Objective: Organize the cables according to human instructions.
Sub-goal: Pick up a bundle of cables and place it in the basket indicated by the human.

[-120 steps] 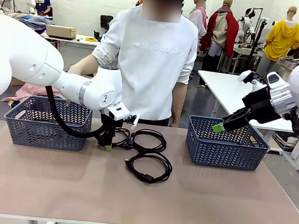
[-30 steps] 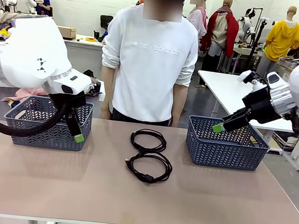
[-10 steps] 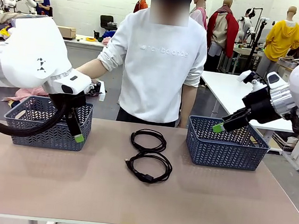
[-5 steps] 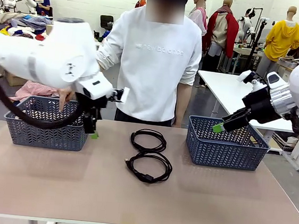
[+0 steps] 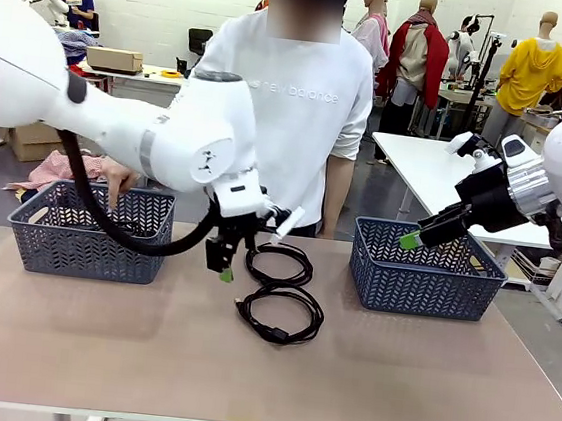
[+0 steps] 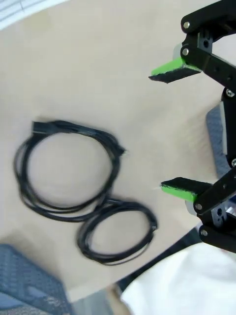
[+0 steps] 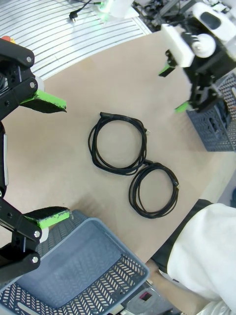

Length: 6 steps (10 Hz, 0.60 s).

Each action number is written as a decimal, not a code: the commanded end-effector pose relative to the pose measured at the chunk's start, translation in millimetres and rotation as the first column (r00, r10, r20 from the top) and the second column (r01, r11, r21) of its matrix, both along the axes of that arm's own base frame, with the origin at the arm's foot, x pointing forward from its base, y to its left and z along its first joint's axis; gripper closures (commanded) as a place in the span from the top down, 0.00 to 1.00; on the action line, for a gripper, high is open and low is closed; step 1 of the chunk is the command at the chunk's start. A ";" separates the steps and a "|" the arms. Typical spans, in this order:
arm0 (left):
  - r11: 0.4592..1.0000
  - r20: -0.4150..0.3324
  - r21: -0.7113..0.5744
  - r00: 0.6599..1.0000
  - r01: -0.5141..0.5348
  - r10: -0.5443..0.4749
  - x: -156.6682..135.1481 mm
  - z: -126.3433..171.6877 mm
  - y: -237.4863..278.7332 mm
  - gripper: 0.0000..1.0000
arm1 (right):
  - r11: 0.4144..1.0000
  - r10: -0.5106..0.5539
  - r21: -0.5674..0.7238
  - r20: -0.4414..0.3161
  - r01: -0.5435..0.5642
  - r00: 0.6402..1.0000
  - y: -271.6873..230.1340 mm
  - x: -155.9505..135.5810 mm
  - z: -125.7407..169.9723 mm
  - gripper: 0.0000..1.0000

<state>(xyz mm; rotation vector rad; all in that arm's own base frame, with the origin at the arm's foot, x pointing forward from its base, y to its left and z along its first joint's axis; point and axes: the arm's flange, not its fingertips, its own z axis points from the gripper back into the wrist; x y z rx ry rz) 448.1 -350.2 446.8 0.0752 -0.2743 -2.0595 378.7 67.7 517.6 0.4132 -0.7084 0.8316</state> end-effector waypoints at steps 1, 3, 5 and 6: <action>0.994 -0.003 0.045 0.995 0.099 -0.099 1.4 -9.4 -6.8 1.00 | 1.000 0.018 0.022 0.009 -0.018 1.000 -0.6 2.7 -0.6 1.00; 0.989 -0.029 0.055 0.990 0.136 -0.135 -1.6 -24.0 -17.3 1.00 | 1.000 0.018 0.022 0.009 -0.018 1.000 -0.6 2.7 -0.6 1.00; 0.989 -0.040 0.044 0.989 0.142 -0.140 -2.2 -29.1 -19.7 1.00 | 1.000 0.018 0.022 0.009 -0.018 1.000 -0.6 2.7 -0.6 1.00; 0.993 -0.039 0.037 0.993 0.116 -0.115 -7.8 -32.0 -25.0 1.00 | 1.000 0.018 0.022 0.009 -0.018 1.000 -0.6 2.7 -0.6 1.00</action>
